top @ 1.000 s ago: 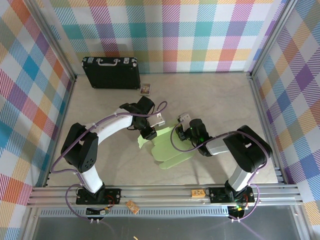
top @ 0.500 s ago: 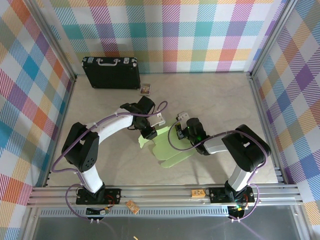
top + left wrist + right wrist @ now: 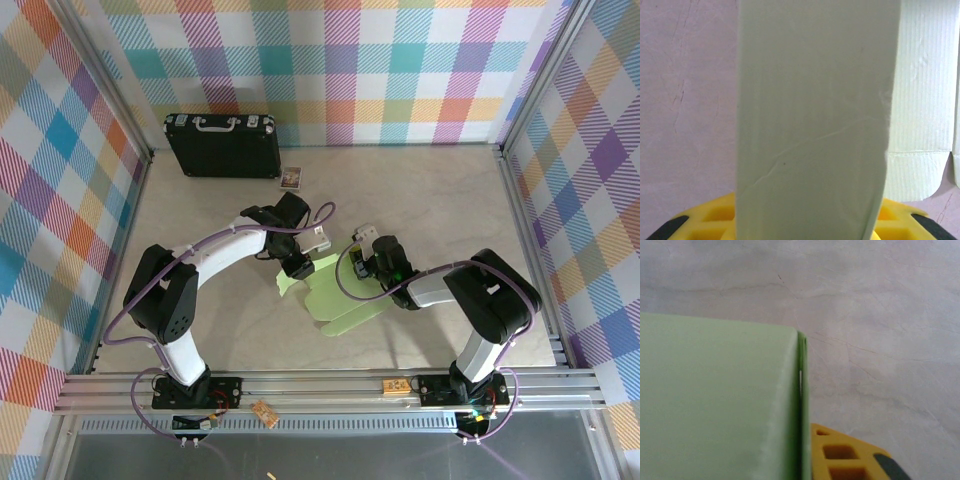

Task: Fold the paper box

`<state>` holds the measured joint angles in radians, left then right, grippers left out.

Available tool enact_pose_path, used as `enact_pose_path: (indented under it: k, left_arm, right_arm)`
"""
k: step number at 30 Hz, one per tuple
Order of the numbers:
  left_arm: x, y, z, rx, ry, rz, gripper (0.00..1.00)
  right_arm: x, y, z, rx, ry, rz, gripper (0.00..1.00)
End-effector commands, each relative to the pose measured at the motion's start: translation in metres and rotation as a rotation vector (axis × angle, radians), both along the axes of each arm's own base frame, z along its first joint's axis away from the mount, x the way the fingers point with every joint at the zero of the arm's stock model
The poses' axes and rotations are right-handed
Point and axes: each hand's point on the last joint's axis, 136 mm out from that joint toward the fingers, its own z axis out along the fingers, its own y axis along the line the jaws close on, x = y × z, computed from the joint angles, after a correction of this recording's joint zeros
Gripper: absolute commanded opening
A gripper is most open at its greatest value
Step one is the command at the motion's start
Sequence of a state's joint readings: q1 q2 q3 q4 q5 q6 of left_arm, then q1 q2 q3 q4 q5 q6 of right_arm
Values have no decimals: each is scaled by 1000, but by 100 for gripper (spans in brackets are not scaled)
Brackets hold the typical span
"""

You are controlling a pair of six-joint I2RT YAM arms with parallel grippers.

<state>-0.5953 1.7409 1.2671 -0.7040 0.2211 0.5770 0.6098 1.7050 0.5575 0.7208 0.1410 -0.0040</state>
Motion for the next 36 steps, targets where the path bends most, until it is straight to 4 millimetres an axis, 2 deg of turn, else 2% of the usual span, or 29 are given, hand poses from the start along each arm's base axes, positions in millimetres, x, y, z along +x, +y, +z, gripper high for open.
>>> enact_pose_path:
  k: [1, 6, 9, 12, 13, 18, 22, 26, 32, 34, 36]
  left_arm:
    - [-18, 1, 4, 5, 49, -52, 37]
    - [-17, 2, 5, 11, 36, -51, 37]
    - [-17, 1, 4, 5, 35, -49, 37]
    - [-16, 2, 1, 15, 38, -44, 37]
    - [-16, 2, 1, 15, 37, -45, 37]
    - [-12, 0, 6, -1, 19, -31, 42]
    - [-9, -2, 13, -20, -6, -14, 50]
    - [-5, -8, 31, -75, -49, 9, 56]
    - [0, -12, 70, -171, -126, 56, 61]
    - [6, -9, 85, -198, -174, 109, 62]
    - [20, 1, 103, -230, -252, 240, 62]
  right_arm:
    - [2, -17, -12, -30, 27, -66, 9]
    - [8, -22, -6, -54, 24, -105, 3]
    - [8, -22, 1, -40, 16, -104, 2]
    - [7, -20, 1, -37, 17, -96, 2]
    - [5, -23, -4, -56, 35, -96, 2]
    - [2, -24, -13, -68, 49, -89, 1]
    - [5, -21, -8, -54, 22, -86, 1]
    - [5, -22, -6, -55, 19, -83, 1]
    - [3, -21, -6, -60, 15, -74, 0]
    - [4, -21, -4, -59, 10, -74, 0]
    - [4, -21, -3, -59, 7, -72, 0]
